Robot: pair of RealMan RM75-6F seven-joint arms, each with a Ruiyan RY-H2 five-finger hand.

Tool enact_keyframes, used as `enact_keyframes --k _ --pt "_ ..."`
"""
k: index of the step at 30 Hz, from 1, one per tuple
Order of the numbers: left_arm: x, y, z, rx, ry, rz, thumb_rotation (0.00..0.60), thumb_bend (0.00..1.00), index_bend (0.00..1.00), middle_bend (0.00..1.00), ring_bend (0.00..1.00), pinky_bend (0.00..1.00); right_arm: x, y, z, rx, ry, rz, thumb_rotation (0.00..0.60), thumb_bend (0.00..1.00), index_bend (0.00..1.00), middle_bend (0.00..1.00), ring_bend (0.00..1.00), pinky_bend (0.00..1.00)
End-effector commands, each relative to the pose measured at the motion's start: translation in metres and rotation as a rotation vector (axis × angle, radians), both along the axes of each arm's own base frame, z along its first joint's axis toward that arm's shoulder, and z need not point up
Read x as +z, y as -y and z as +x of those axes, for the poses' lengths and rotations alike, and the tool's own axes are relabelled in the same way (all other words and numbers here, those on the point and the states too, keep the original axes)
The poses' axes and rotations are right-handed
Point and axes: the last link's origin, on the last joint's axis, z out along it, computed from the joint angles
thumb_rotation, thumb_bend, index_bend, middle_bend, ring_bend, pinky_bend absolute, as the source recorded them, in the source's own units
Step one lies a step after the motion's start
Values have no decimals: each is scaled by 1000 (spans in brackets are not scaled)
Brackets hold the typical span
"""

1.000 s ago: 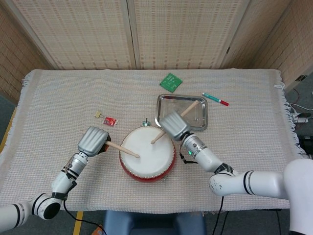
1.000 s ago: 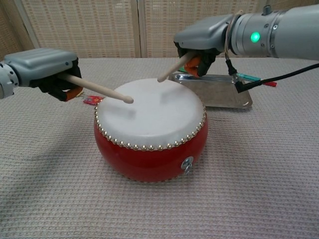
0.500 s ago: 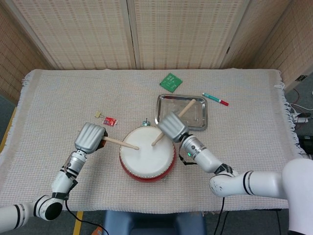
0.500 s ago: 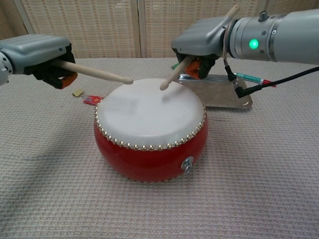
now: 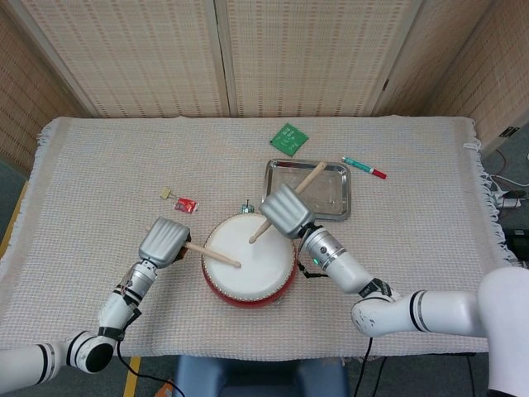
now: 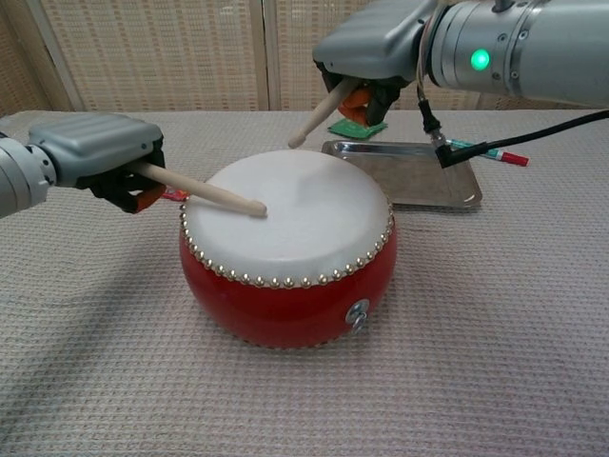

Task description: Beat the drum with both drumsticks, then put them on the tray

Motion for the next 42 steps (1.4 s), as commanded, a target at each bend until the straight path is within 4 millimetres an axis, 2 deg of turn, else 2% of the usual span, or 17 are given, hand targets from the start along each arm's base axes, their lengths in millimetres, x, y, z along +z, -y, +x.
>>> enact_keyframes --k 1,8,11,15,18,21,24,27,31,33,37,39,41,42 --pt "-6 -1 1 2 -13 5 600 712 1000 1000 1000 1000 -5 0 -6 -3 -37 5 600 822 1000 1000 1000 1000" --pt "39 -5 14 -9 115 106 600 712 1000 1000 1000 1000 -33 2 -28 11 -219 6 600 822 1000 1000 1000 1000" --pt "49 -5 16 -9 147 113 600 712 1000 1000 1000 1000 -31 3 -23 18 -200 -17 600 822 1000 1000 1000 1000" --pt "40 -3 13 -5 126 79 600 712 1000 1000 1000 1000 -15 3 -5 27 -63 -29 600 822 1000 1000 1000 1000" --pt "18 1 9 -1 82 23 600 712 1000 1000 1000 1000 -2 0 5 37 10 -24 600 821 1000 1000 1000 1000" --pt "-1 4 6 -6 37 -15 600 712 1000 1000 1000 1000 0 -2 6 34 27 -13 600 822 1000 1000 1000 1000" --pt "-14 6 4 -15 -14 -34 600 712 1000 1000 1000 1000 -7 -1 -1 24 -17 0 600 822 1000 1000 1000 1000" --pt "-8 4 6 -19 -5 2 600 711 1000 1000 1000 1000 -19 0 -11 24 -104 3 600 822 1000 1000 1000 1000" --pt "17 1 12 -24 63 69 600 711 1000 1000 1000 1000 -32 1 -24 34 -213 -9 600 822 1000 1000 1000 1000" --pt "30 0 15 -28 94 96 600 711 1000 1000 1000 1000 -35 1 -24 34 -224 -15 600 822 1000 1000 1000 1000" --pt "36 0 16 -28 107 105 600 712 1000 1000 1000 1000 -34 1 -21 33 -206 -20 600 822 1000 1000 1000 1000" --pt "39 0 16 -21 126 105 600 712 1000 1000 1000 1000 -23 1 -8 26 -106 -30 600 822 1000 1000 1000 1000" --pt "19 5 9 -11 76 34 600 712 1000 1000 1000 1000 2 1 11 49 13 -63 600 822 1000 1000 1000 1000" --pt "12 6 7 -8 63 19 600 712 1000 1000 1000 1000 7 -1 12 55 24 -60 600 822 1000 1000 1000 1000"
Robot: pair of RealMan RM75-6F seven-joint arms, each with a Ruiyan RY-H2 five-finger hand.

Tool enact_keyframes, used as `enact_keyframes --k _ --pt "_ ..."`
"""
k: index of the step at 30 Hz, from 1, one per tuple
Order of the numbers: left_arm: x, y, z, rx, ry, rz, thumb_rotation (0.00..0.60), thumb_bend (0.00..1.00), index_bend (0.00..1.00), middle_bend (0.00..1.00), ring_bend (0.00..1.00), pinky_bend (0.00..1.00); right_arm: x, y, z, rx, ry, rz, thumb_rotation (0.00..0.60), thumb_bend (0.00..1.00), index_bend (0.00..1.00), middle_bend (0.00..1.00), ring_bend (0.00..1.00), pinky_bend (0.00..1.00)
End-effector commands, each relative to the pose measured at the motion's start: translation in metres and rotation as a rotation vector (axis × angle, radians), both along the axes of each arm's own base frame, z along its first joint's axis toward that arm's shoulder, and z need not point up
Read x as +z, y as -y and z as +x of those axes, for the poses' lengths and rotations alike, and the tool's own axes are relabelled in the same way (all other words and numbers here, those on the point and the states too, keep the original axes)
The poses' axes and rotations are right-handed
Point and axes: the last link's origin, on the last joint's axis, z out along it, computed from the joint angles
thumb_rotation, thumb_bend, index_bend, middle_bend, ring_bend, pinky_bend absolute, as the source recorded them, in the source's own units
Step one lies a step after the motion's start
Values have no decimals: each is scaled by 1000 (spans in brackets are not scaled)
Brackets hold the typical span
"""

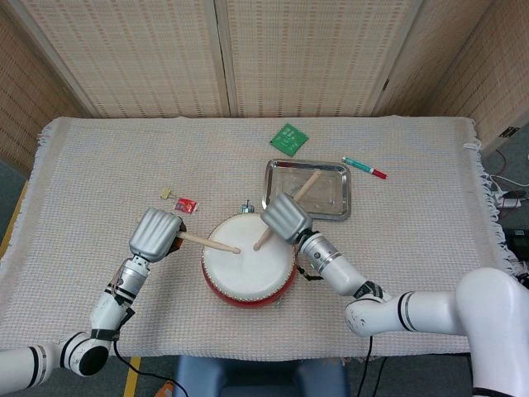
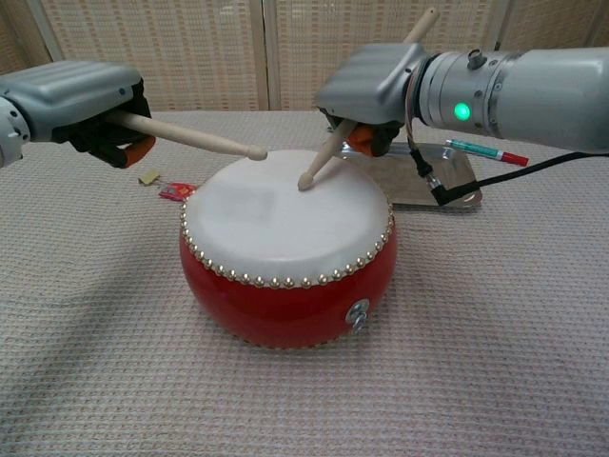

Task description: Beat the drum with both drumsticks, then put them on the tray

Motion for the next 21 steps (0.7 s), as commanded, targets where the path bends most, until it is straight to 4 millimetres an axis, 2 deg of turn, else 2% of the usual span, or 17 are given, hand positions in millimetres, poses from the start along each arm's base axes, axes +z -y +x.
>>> enact_keyframes --k 1,4,6,13,15,17,21 --pt "-31 6 -9 12 -69 -88 600 712 1000 1000 1000 1000 34 -4 21 33 149 -20 600 822 1000 1000 1000 1000" --pt "-42 6 -11 9 -103 -101 600 712 1000 1000 1000 1000 34 -5 17 22 137 -7 600 822 1000 1000 1000 1000" --pt "-39 5 -10 9 -95 -86 600 712 1000 1000 1000 1000 30 -4 12 7 121 3 600 822 1000 1000 1000 1000" --pt "5 1 2 -12 2 27 600 712 1000 1000 1000 1000 -2 1 -18 -42 -10 38 600 822 1000 1000 1000 1000" --pt "11 0 4 -13 20 38 600 712 1000 1000 1000 1000 -8 2 -22 -45 -38 39 600 822 1000 1000 1000 1000" --pt "12 0 3 -9 24 35 600 712 1000 1000 1000 1000 -9 2 -21 -43 -33 35 600 822 1000 1000 1000 1000" --pt "-3 1 -3 11 -4 -11 600 712 1000 1000 1000 1000 6 0 -7 -21 65 17 600 822 1000 1000 1000 1000"
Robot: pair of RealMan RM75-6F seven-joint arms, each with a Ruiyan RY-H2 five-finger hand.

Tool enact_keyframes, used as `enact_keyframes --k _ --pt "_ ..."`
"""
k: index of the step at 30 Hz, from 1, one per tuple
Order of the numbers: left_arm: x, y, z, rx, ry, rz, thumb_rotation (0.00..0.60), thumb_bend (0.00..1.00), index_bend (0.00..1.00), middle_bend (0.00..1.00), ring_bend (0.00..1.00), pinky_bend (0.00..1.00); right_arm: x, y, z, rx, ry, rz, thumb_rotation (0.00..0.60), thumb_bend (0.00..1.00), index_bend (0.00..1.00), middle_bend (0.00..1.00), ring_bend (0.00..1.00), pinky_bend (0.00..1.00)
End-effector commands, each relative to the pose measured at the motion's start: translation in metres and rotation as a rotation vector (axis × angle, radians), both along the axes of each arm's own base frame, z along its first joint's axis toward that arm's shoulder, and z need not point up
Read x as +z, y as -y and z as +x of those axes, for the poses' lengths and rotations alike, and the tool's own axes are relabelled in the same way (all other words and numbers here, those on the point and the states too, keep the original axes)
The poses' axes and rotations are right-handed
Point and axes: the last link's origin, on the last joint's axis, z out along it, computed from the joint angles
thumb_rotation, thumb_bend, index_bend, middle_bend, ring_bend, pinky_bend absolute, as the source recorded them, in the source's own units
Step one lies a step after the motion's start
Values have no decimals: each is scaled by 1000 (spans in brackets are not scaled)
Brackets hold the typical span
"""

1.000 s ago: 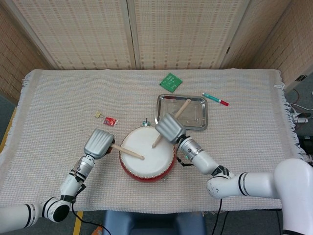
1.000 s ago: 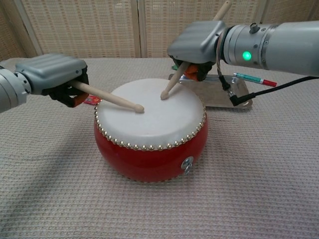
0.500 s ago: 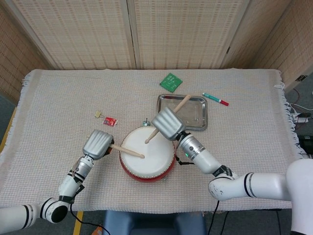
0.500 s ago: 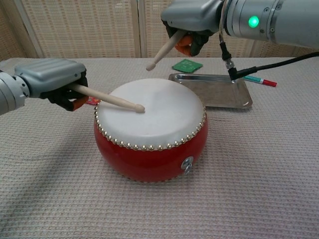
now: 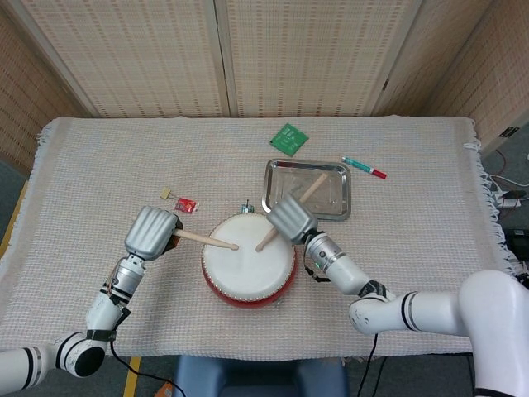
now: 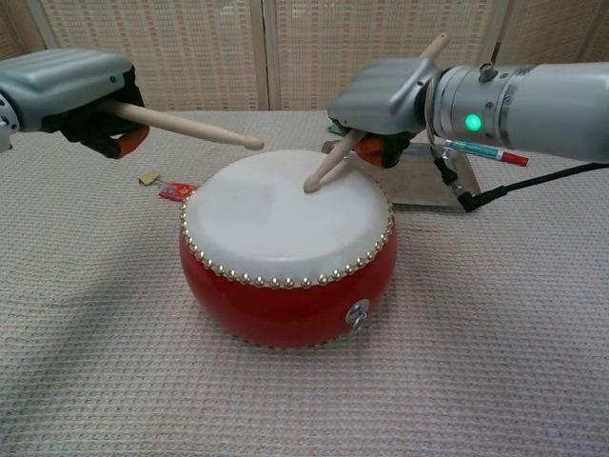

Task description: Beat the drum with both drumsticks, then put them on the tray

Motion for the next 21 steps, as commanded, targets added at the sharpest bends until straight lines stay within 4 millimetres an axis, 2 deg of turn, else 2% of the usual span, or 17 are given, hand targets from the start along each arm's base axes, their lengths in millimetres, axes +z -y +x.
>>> enact_keyframes --k 1,5,8,11,17,19,21 --pt "-17 1 -6 17 -29 -48 600 712 1000 1000 1000 1000 18 -3 15 29 96 -20 600 822 1000 1000 1000 1000" --pt "-43 4 -13 26 -96 -107 600 712 1000 1000 1000 1000 32 -7 22 40 149 -24 600 821 1000 1000 1000 1000" --pt "-49 4 -16 32 -123 -112 600 712 1000 1000 1000 1000 31 -9 19 32 141 -13 600 822 1000 1000 1000 1000" --pt "-35 2 -10 26 -74 -55 600 713 1000 1000 1000 1000 23 -8 11 17 104 -1 600 821 1000 1000 1000 1000" --pt "8 3 0 -2 35 40 600 712 1000 1000 1000 1000 -2 -3 -8 -14 -2 14 600 822 1000 1000 1000 1000" --pt "18 3 0 1 66 58 600 712 1000 1000 1000 1000 -3 -2 -9 -34 19 17 600 822 1000 1000 1000 1000" --pt "25 3 -4 14 91 68 600 712 1000 1000 1000 1000 8 -1 -5 -43 102 4 600 822 1000 1000 1000 1000"
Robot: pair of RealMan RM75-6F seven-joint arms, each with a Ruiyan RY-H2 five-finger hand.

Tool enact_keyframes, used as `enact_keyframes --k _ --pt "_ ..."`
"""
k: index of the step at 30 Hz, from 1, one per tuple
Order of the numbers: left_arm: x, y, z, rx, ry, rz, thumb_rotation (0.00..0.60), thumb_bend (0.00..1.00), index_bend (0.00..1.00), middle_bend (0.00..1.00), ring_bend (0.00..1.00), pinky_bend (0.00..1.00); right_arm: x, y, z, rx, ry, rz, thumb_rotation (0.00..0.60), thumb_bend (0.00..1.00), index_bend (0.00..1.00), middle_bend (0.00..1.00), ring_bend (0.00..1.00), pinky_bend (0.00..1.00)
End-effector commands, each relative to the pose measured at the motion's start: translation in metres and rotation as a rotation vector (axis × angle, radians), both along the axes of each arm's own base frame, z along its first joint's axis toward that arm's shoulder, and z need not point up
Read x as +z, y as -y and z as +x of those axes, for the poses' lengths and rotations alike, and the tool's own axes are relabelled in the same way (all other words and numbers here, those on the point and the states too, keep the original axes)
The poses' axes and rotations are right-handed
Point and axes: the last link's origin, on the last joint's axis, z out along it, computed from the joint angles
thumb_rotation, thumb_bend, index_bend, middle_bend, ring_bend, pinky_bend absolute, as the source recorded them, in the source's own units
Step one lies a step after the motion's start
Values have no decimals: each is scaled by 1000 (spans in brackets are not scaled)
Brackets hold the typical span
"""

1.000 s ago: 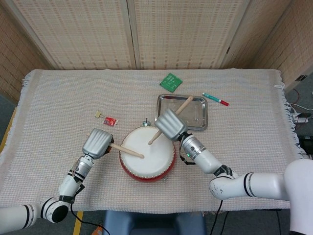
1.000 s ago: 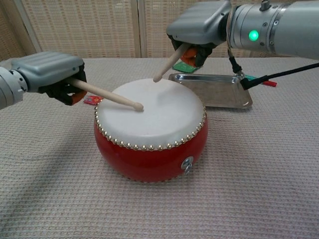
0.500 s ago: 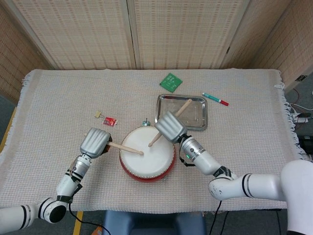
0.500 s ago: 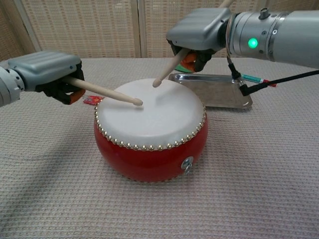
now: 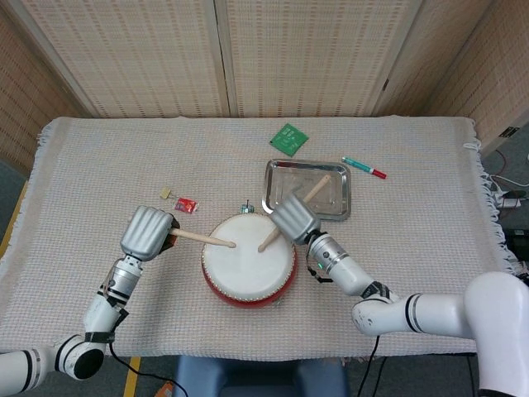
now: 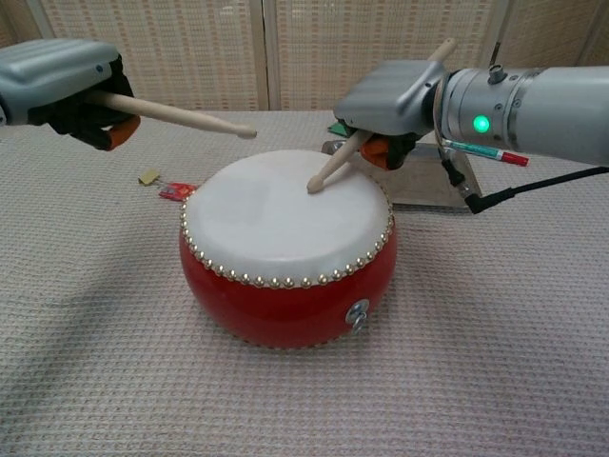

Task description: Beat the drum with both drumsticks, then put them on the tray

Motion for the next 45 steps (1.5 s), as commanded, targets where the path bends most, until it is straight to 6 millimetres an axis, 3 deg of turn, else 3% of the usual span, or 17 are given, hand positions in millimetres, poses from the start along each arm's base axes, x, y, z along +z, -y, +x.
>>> enact_keyframes --k 1,7,12,20,27,33,39,45 --pt "13 1 -5 14 50 19 600 712 1000 1000 1000 1000 17 3 5 -27 133 -17 600 822 1000 1000 1000 1000" --pt "13 3 -21 44 47 3 600 712 1000 1000 1000 1000 52 15 -13 -203 354 23 600 822 1000 1000 1000 1000" --pt "12 5 -29 55 46 -2 600 712 1000 1000 1000 1000 59 30 -40 -329 397 30 600 822 1000 1000 1000 1000" --pt "14 5 -38 77 52 0 600 712 1000 1000 1000 1000 33 65 -74 -527 448 61 600 752 1000 1000 1000 1000" --pt "16 6 -43 91 44 3 600 712 1000 1000 1000 1000 4 92 -82 -639 515 84 600 591 1000 1000 989 1000" --pt "19 7 -47 100 45 7 600 712 1000 1000 1000 1000 -12 107 -82 -662 497 75 600 444 991 940 861 1000" --pt "21 9 -48 96 49 10 600 713 1000 1000 1000 1000 -24 114 -78 -687 509 77 600 349 837 838 720 977" --pt "24 11 -48 95 54 13 600 713 1000 1000 1000 1000 -32 122 -74 -710 508 67 600 314 663 703 578 835"
